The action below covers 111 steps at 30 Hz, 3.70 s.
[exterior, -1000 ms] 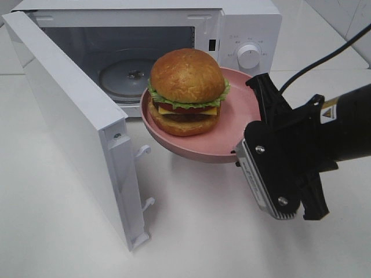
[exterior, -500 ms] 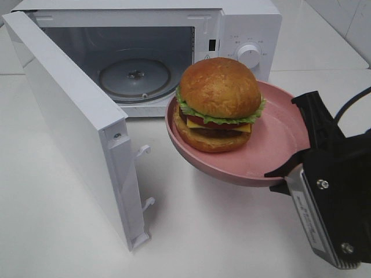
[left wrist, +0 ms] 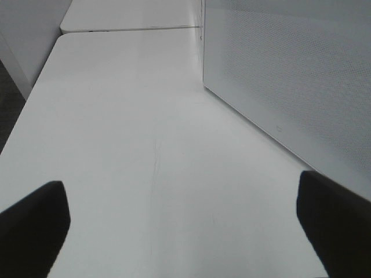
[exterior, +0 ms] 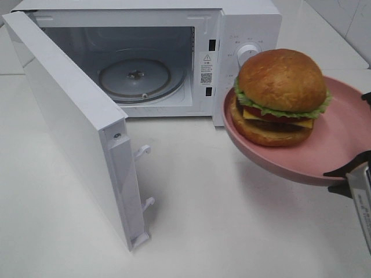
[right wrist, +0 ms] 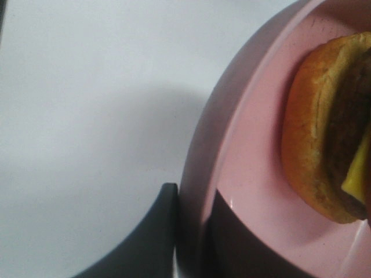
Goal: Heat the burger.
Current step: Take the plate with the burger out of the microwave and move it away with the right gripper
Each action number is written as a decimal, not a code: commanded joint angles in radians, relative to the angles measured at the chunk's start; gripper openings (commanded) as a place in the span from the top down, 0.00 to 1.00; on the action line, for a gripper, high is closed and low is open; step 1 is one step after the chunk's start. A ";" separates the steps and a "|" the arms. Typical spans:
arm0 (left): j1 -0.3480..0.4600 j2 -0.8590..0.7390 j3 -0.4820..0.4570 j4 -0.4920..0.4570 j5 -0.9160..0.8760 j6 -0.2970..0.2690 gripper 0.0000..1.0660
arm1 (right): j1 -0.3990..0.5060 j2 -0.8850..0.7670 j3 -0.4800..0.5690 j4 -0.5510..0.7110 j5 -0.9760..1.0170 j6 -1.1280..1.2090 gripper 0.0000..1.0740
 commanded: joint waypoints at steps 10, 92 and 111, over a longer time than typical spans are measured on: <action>0.001 -0.017 0.004 -0.001 -0.002 -0.004 0.06 | -0.004 -0.036 -0.009 -0.308 0.109 0.426 1.00; 0.001 -0.017 0.004 -0.001 -0.002 -0.004 0.06 | -0.004 0.600 -0.009 -0.640 0.356 2.013 1.00; 0.001 -0.017 0.004 -0.001 -0.002 -0.004 0.06 | -0.004 0.898 -0.120 -0.688 0.260 2.146 0.99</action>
